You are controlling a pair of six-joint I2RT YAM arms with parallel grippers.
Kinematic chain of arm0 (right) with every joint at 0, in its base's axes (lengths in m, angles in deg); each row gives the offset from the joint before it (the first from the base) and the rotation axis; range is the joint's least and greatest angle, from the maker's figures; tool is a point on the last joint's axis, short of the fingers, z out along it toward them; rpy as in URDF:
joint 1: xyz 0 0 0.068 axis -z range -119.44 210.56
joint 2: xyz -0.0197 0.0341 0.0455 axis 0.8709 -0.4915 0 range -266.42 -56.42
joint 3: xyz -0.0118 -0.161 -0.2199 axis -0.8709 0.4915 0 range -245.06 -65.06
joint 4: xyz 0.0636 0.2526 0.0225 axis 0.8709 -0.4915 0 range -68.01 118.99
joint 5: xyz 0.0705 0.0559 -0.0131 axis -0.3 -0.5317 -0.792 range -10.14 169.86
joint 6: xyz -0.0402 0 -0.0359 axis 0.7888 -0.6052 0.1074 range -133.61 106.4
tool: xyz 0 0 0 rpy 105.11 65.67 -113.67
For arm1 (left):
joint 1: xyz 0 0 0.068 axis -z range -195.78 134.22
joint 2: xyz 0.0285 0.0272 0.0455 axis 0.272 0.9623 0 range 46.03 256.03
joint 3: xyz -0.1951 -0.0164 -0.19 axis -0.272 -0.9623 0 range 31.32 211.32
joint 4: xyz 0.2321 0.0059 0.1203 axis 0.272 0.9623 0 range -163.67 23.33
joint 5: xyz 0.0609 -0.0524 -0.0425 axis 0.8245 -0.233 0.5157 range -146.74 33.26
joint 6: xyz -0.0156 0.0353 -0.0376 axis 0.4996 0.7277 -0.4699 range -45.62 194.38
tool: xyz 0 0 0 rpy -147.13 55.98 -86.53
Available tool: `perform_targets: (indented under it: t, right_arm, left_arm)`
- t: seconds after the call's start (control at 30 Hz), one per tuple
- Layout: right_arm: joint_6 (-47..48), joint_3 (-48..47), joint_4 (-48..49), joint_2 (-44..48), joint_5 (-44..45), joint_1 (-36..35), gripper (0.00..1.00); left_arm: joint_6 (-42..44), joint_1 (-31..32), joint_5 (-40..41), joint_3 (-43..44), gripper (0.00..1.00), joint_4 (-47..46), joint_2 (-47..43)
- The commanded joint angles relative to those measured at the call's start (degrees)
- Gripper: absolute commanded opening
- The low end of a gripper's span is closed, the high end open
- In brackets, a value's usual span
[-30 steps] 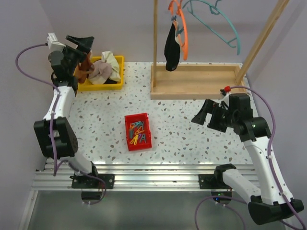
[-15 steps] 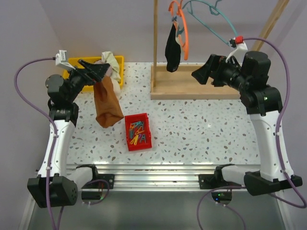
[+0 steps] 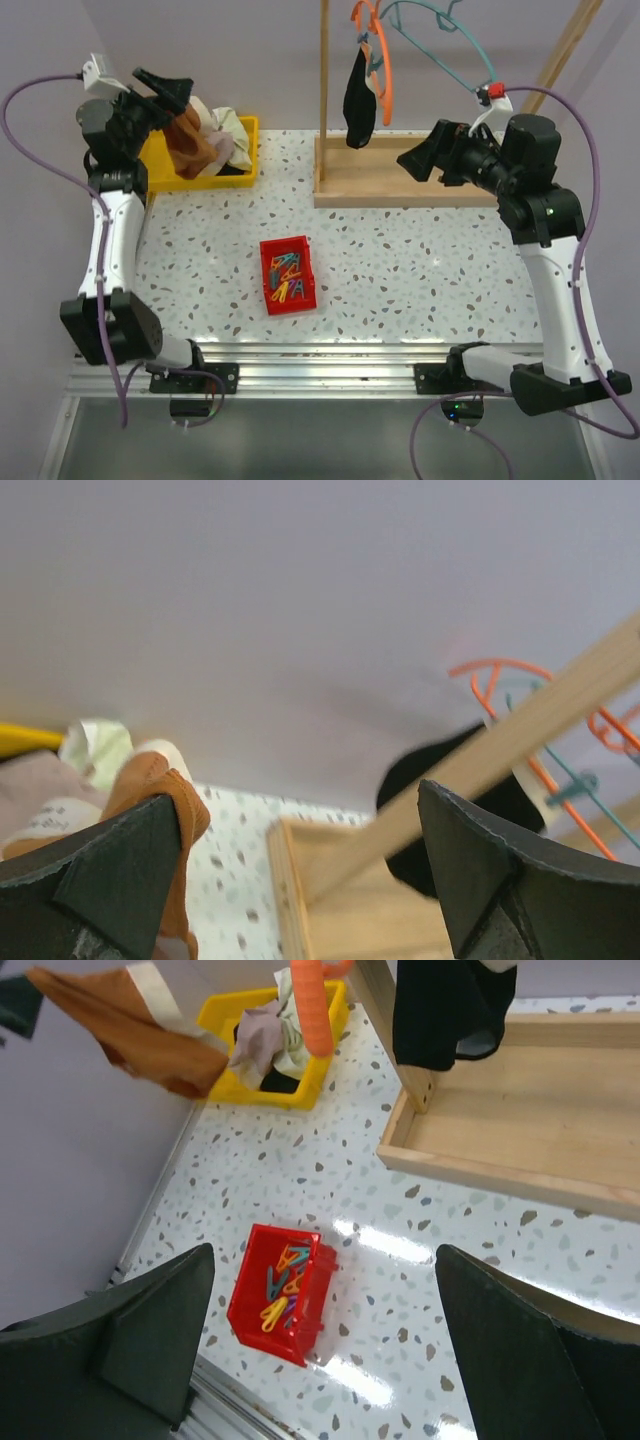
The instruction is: Remove the underwear clipped to the hanger
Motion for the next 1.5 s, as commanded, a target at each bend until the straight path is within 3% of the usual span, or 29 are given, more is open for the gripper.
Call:
perform_targets:
  t: [0.0, 0.13, 0.17, 0.23, 0.3, 0.4, 0.43, 0.53, 0.73, 0.9, 1.03, 1.1, 1.2, 1.27, 1.47]
  right_arm:
    - [-0.21, 4.63, -2.86, 5.89, -0.48, -0.4, 0.96]
    - [-0.57, 8.42, -7.34, 9.68, 0.32, -0.49, 0.96]
    - [-0.13, 8.77, -8.48, 10.2, 0.75, -0.57, 0.96]
    - [0.57, 9.21, -11.74, 11.35, 2.42, -0.66, 0.96]
    - [1.01, 9.47, -13.93, 12.05, 4.26, -0.66, 0.97]
    - [0.84, 9.91, -15.43, 12.84, 5.41, -0.75, 0.98]
    - [0.67, 10.17, -15.44, 13.19, 5.5, -0.66, 0.98]
    - [0.14, 11.49, -14.74, 13.2, 5.59, -0.66, 0.98]
    - [-0.3, 14.13, -12.19, 12.14, 3.93, -0.66, 0.98]
    - [-0.39, 15.27, -10.52, 11.88, 3.31, -0.66, 0.98]
    - [-0.3, 15.27, -9.64, 11.53, 3.31, -0.66, 0.98]
    - [-0.48, 15.89, -8.24, 11.7, 3.31, -0.66, 0.98]
    - [-0.31, 14.58, -6.13, 11.0, 3.3, -0.75, 0.98]
    - [0.83, 10.21, -5.95, 8.81, 4.18, -0.84, 0.98]
    - [7.69, -6.13, -7.26, -1.71, 9.37, -1.45, 0.98]
  left_arm:
    - [-1.39, -3.57, 4.71, 11.53, 0.99, -6.46, 11.91]
    - [-7.54, -6.21, 5.94, 29.42, 1.0, -10.34, 28.51]
    - [-9.55, -6.3, 5.77, 32.97, 1.0, -8.68, 35.86]
    - [-12.11, -6.39, 5.15, 40.08, 1.0, -1.48, 42.49]
    - [-13.26, -6.48, 4.01, 41.61, 1.0, 7.01, 49.71]
    - [-11.95, -6.48, 4.0, 38.3, 1.0, 15.49, 52.46]
    - [-10.82, -6.22, 5.22, 33.41, 1.0, 15.16, 51.85]
    - [-8.35, -5.95, 10.24, 29.85, 1.0, 18.4, 49.12]
    - [-3.08, -5.78, 14.9, 37.03, 1.0, 28.59, 48.15]
    - [0.7, -5.16, 17.54, 37.58, 1.0, 30.8, 42.88]
    - [2.99, -5.16, 10.96, 32.23, 1.0, 27.38, 37.18]
    - [4.04, -4.99, 7.89, 27.41, 1.0, 23.1, 30.68]
    - [5.45, -4.81, -3.08, 11.1, 1.0, 16.57, 19.18]
    - [5.98, -4.81, -7.49, 4.65, 1.0, 13.68, 10.15]
    - [8.62, -4.46, -16.02, -10.4, 1.0, 17.69, -7.89]
